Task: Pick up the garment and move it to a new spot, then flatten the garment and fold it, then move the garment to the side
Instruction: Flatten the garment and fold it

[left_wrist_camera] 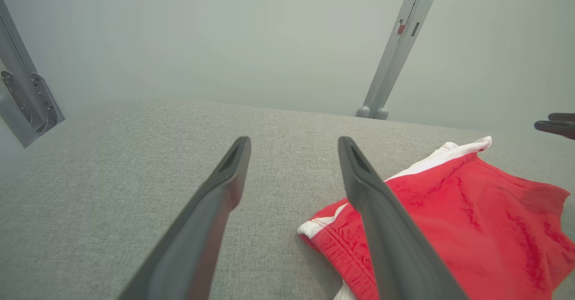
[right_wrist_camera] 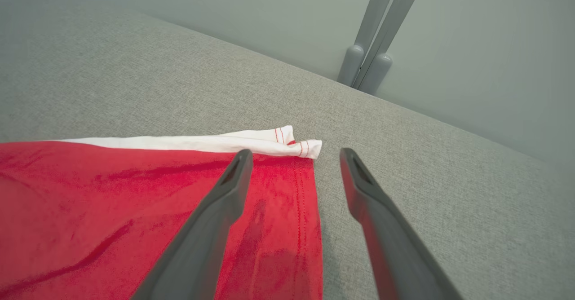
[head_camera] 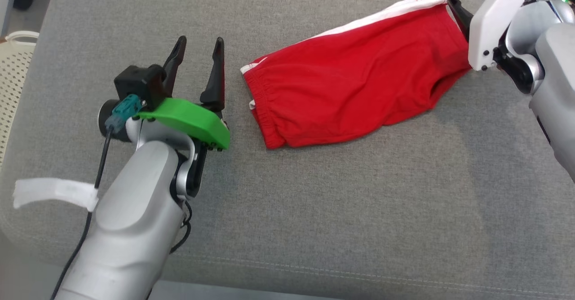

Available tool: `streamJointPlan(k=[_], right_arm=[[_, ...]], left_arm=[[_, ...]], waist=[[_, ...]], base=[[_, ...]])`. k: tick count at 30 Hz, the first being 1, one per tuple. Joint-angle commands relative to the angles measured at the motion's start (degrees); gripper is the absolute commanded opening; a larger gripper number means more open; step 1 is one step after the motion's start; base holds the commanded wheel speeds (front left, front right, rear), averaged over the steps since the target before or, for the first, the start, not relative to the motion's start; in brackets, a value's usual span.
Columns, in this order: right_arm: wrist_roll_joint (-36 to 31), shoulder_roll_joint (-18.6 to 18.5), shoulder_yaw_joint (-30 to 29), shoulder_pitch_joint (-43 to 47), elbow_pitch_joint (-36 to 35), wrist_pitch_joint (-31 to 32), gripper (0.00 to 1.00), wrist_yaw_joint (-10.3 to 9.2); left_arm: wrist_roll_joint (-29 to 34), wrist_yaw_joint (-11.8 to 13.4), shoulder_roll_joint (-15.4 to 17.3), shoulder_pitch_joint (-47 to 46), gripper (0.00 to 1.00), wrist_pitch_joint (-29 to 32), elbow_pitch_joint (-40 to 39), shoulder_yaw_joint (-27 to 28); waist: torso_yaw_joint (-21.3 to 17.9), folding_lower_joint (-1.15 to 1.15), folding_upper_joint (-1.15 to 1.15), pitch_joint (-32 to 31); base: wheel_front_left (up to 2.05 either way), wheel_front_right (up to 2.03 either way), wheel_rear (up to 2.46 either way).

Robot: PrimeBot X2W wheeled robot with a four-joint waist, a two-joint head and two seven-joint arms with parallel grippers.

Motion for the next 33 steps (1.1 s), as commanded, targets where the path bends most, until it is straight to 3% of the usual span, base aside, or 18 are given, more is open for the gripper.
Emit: streamJointPlan(k=[1, 8, 15, 24, 33], right_arm=[[0.5, -0.7, 0.1, 1.1, 0.3, -0.6, 1.00, -0.03], [2.9, -0.7, -2.9, 6.4, 2.8, -3.6, 1.00, -0.03], [5.3, 0.6, -7.2, 12.1, 6.3, -8.3, 1.00, -0.03], [4.4, 1.2, -10.7, 15.1, 12.5, -12.8, 1.00, -0.03], [4.5, 1.8, -14.3, 12.7, 18.8, -15.2, 1.00, -0.03]], left_arm=[[1.0, 0.7, 0.4, 2.2, 1.00, -0.2, -1.3, 0.9], [8.7, 2.8, -0.3, 16.0, 1.00, -0.1, -16.8, 10.5], [14.0, -0.4, -3.4, 29.5, 1.00, -0.1, -26.1, 17.4], [19.5, -4.7, -5.0, 39.8, 1.00, -0.1, -29.7, 18.9], [22.7, -6.2, -5.7, 39.3, 1.00, -0.1, -31.0, 18.1]], waist=[[0.0, 0.00, 0.00, -2.0], [0.2, 0.00, 0.00, -6.1], [1.0, 0.00, 0.00, -9.6], [2.3, 0.00, 0.00, -9.7], [4.7, 0.00, 0.00, -6.8]], base=[[0.00, 0.00, 0.00], [0.00, 0.00, 0.00], [0.00, 0.00, 0.00], [0.00, 0.00, 0.00], [0.00, 0.00, 0.00]])
